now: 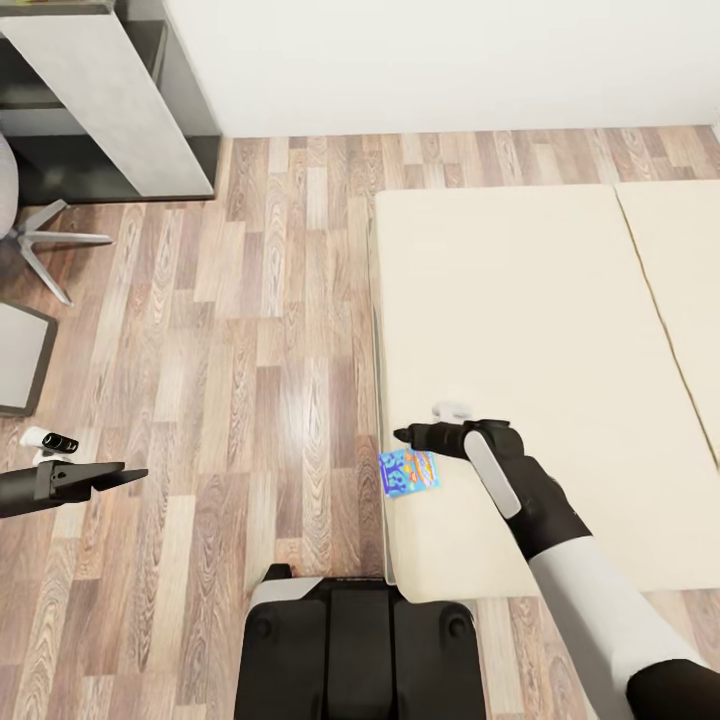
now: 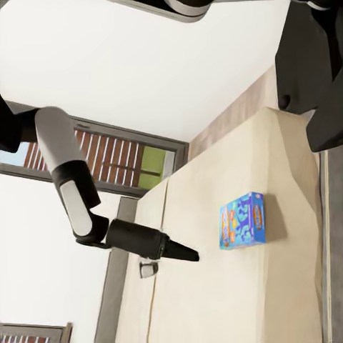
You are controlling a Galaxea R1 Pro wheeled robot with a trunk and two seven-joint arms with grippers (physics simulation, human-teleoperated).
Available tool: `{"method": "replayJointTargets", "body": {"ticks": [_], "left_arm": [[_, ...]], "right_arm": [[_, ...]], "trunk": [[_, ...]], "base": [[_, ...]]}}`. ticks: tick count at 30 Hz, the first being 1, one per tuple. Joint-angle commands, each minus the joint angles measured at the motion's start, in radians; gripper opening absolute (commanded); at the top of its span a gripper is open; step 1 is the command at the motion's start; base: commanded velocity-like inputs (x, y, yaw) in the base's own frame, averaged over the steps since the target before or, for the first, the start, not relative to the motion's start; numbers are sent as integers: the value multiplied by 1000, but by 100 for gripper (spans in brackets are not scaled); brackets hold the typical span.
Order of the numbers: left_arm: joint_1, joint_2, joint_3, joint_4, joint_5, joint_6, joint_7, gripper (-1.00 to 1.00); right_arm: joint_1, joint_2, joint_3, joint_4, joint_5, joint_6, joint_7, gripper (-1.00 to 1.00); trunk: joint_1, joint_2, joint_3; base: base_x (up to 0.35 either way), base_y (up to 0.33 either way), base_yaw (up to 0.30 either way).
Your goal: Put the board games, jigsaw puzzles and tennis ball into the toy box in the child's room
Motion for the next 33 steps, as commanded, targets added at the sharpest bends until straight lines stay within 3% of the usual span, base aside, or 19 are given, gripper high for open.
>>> {"method": "replayJointTargets", "body": {"ticks": [1, 7, 13, 18, 21, 26, 27, 32, 33], "left_arm": [[-1, 1, -5, 1, 4, 11, -4, 100], [-1, 1, -5, 1, 4, 11, -4, 100], [-1, 1, -5, 1, 4, 11, -4, 100], [-1, 0, -5, 1, 4, 11, -4, 100], [-1, -1, -6, 1, 4, 11, -4, 100], [-1, -2, -6, 1, 3, 11, -4, 100], [-1, -3, -6, 1, 3, 11, -4, 100], [-1, -6, -6, 1, 3, 11, -4, 100], [-1, -7, -6, 1, 2, 11, -4, 100]], "right_arm": [[3, -1, 3, -15, -9, 9, -9, 100], [53, -4, -5, -127, -16, 37, -7, 100], [137, -4, -45, -267, -22, 63, -4, 100], [249, -3, -88, -404, -27, 76, 6, 100], [298, -3, -108, -432, -29, 74, 31, 100], [392, -2, -146, -454, -30, 44, 166, 100], [425, -1, -163, -457, -30, 15, 233, 100], [494, 0, -201, -460, -30, -87, 415, 100], [520, 0, -214, -460, -31, -128, 485, 100]], "trunk": [[1, -2, 1], [1, -2, 10], [1, -2, 20], [1, -2, 28], [1, -2, 33], [1, -2, 41], [1, -2, 43], [1, -2, 51], [1, -2, 52]], "base": [[0, 0, 0], [0, 0, 0], [0, 0, 0], [0, 0, 0], [0, 0, 0], [0, 0, 0], [0, 0, 0], [0, 0, 0], [0, 0, 0]]}}
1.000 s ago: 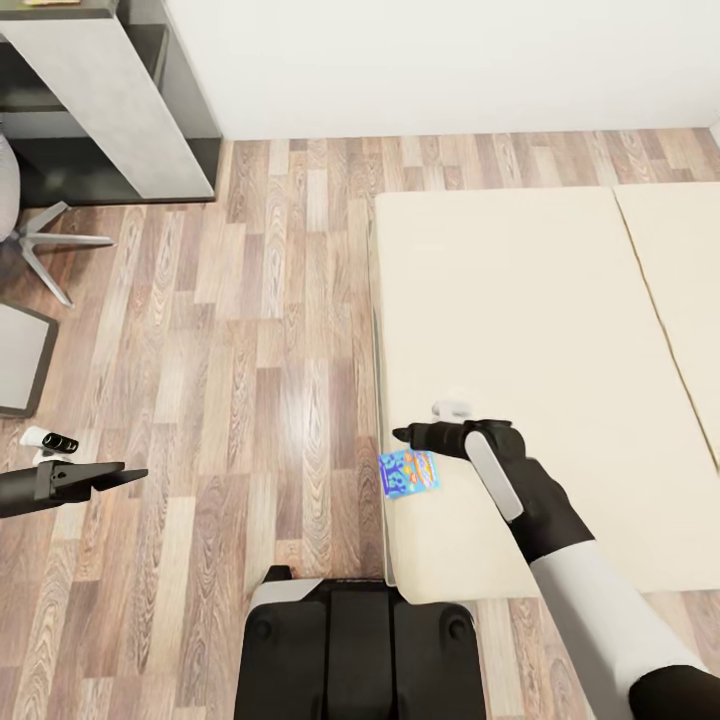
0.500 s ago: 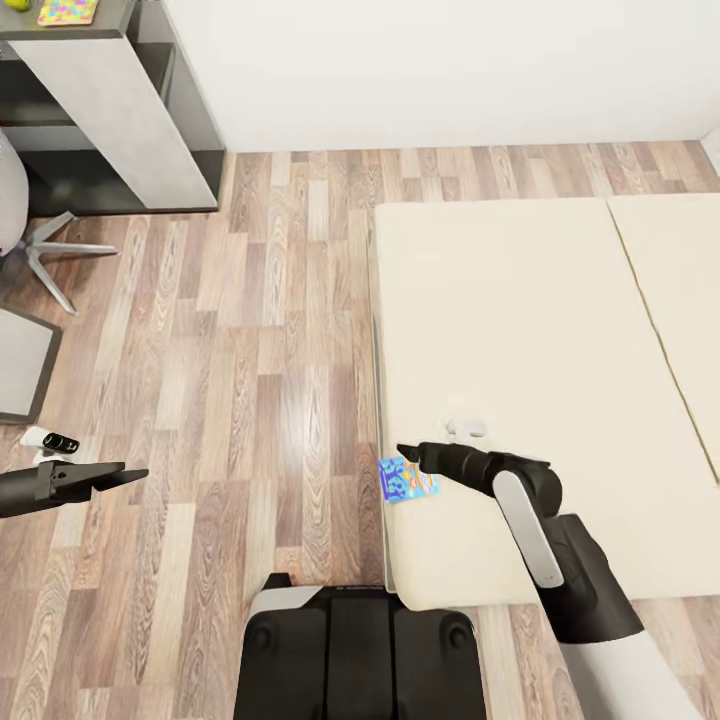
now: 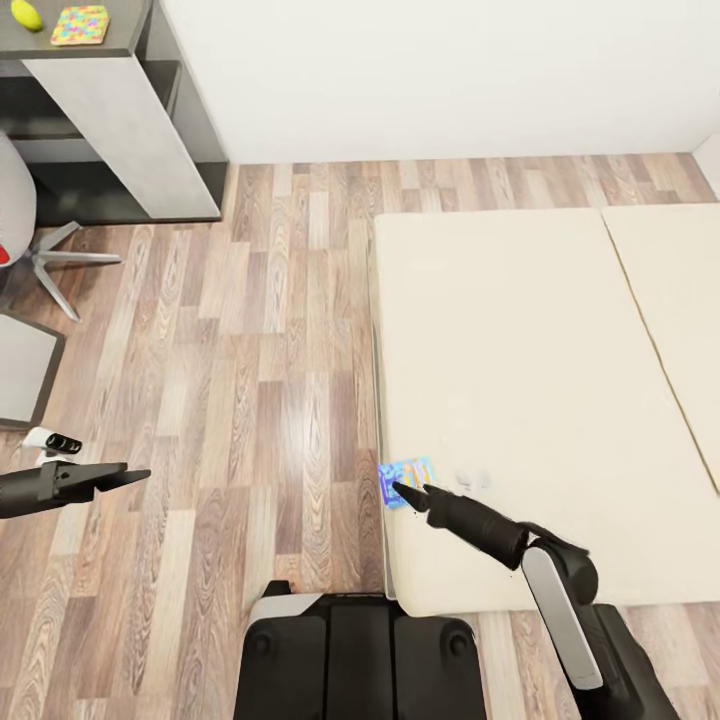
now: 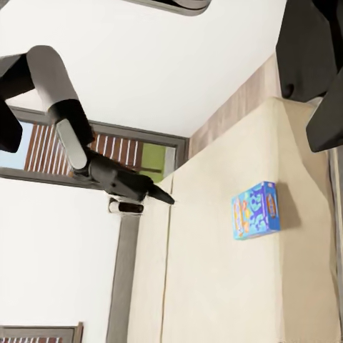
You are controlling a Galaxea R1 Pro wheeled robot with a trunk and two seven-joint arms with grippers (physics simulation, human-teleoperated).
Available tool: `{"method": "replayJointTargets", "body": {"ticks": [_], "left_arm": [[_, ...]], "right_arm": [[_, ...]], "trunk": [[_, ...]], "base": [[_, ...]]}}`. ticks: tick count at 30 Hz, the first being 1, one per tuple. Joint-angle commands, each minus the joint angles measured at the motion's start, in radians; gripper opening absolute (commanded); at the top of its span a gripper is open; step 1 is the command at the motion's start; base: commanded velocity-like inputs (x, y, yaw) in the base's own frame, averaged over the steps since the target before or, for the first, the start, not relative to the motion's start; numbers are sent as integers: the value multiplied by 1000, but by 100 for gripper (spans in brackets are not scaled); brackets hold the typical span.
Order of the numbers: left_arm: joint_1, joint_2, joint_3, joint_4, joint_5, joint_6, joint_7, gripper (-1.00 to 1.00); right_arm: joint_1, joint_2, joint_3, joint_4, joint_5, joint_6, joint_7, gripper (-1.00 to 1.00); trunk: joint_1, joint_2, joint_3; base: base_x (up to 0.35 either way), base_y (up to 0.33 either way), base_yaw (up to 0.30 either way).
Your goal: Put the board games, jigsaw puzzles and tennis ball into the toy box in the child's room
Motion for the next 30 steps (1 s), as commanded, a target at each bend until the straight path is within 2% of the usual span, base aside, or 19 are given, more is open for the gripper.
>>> {"method": "replayJointTargets", "body": {"ticks": [1, 3, 8, 15, 30], "left_arm": [[-1, 0, -5, 1, 3, 11, -4, 100], [-1, -1, -10, 1, 3, 11, -4, 100], [-1, -2, -22, 0, 2, 11, -4, 100], [-1, -4, -28, -1, 1, 11, -4, 100], [-1, -4, -29, -1, 1, 12, -4, 100]], "right_arm": [[28, 0, -10, 0, -1, -33, 64, 100], [67, 1, -20, 0, -1, -67, 130, 100], [105, 1, -34, 0, 0, -96, 190, 100], [114, 0, -51, 6, 0, -105, 204, 100], [115, 2, -56, 9, 0, -108, 202, 100]], "trunk": [[1, -2, 1], [1, -2, 4], [1, -2, 12], [1, -2, 23], [1, -2, 41]], "base": [[0, 0, 0], [0, 0, 0], [0, 0, 0], [0, 0, 0], [0, 0, 0]]}}
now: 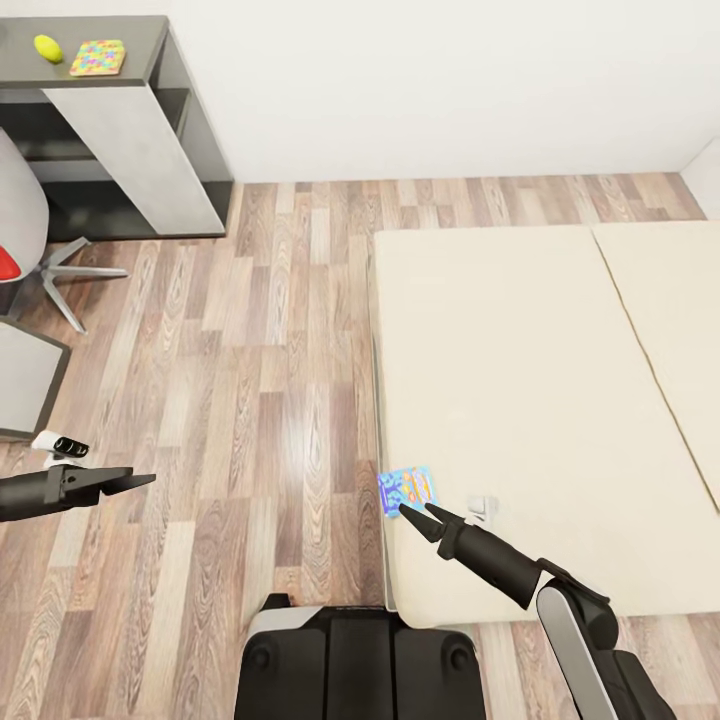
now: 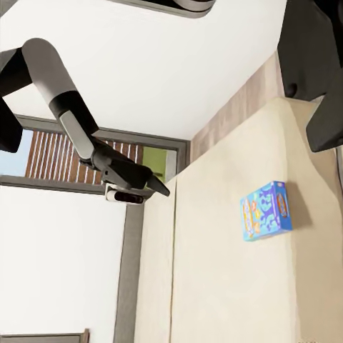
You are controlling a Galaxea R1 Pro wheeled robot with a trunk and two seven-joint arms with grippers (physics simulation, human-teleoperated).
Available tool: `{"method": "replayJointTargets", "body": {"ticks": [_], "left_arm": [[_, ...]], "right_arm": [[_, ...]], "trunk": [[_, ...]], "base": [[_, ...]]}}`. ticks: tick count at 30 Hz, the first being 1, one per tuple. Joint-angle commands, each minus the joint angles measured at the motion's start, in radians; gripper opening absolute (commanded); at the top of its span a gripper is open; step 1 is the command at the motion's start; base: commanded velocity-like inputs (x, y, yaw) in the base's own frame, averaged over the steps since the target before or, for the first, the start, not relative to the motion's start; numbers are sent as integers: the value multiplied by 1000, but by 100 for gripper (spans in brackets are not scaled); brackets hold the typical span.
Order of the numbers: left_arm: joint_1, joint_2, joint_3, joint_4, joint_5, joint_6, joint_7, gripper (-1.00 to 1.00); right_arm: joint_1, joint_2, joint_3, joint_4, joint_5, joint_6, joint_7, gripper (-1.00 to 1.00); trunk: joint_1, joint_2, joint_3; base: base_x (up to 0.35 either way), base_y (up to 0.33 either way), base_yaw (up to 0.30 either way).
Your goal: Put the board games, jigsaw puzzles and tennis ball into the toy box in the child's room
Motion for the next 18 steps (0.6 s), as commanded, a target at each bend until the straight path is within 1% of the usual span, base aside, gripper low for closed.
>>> {"method": "replayJointTargets", "body": {"ticks": [1, 14, 18], "left_arm": [[-1, 1, -4, 1, 4, 11, -4, 100], [-1, 0, -3, 1, 4, 11, -4, 100], [-1, -4, -3, 1, 4, 11, -4, 100]], "right_arm": [[0, 0, -1, 0, -6, 7, 0, 100], [0, 1, -2, 11, -2, 5, -1, 100], [0, 1, -5, 14, -2, 6, -3, 100]], "trunk": [[1, -2, 0], [1, -2, 2], [1, -2, 2]], "base": [[0, 0, 0], [0, 0, 0], [0, 0, 0]]}}
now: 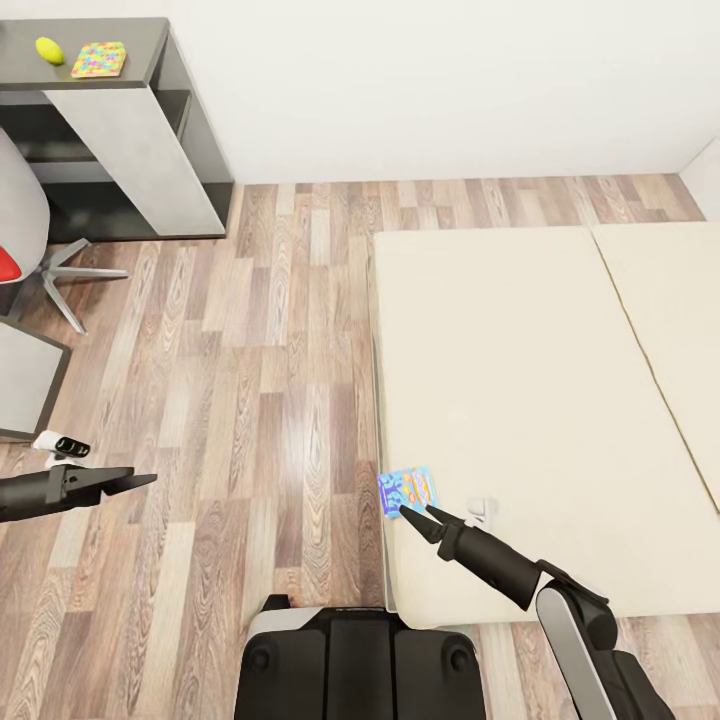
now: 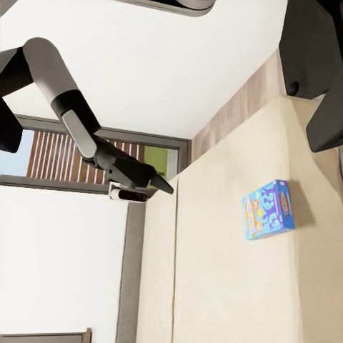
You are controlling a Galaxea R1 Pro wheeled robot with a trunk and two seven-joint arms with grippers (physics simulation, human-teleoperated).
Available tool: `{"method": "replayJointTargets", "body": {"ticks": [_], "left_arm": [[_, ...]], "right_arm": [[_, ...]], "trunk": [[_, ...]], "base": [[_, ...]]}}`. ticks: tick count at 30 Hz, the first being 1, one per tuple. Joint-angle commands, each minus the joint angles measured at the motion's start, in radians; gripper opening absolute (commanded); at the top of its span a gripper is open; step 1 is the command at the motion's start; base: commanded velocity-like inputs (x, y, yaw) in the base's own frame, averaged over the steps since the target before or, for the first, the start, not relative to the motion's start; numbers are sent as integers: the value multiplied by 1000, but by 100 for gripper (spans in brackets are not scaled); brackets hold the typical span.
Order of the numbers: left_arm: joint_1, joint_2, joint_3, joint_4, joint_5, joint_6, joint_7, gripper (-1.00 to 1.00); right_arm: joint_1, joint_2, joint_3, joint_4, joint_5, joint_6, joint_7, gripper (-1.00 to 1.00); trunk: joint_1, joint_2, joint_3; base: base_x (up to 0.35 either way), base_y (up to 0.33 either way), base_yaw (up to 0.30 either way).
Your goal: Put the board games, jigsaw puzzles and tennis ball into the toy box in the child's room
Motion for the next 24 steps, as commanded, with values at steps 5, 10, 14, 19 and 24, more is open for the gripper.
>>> {"method": "replayJointTargets", "body": {"ticks": [5, 10, 14, 19, 24], "left_arm": [[-1, -5, -5, 1, 4, 11, -4, 100], [-1, -10, -4, 1, 3, 11, -4, 100], [-1, -11, -4, 1, 2, 11, -4, 100], [-1, -12, -4, 1, 1, 11, -4, 100], [-1, -12, -4, 1, 1, 11, -4, 100]], "right_arm": [[0, -1, -3, 1, -9, 10, 0, 100], [0, -1, -4, 1, -10, 13, 0, 100], [0, -1, -4, 1, -10, 14, 0, 100], [0, 0, -4, 1, -10, 13, 0, 100], [0, 0, -3, 1, -9, 10, 0, 100]], "trunk": [[1, -2, -1], [1, -2, -1], [1, -2, -1], [1, -2, -1], [1, -2, -1]], "base": [[0, 0, 0], [0, 0, 0], [0, 0, 0], [0, 0, 0], [0, 0, 0]]}}
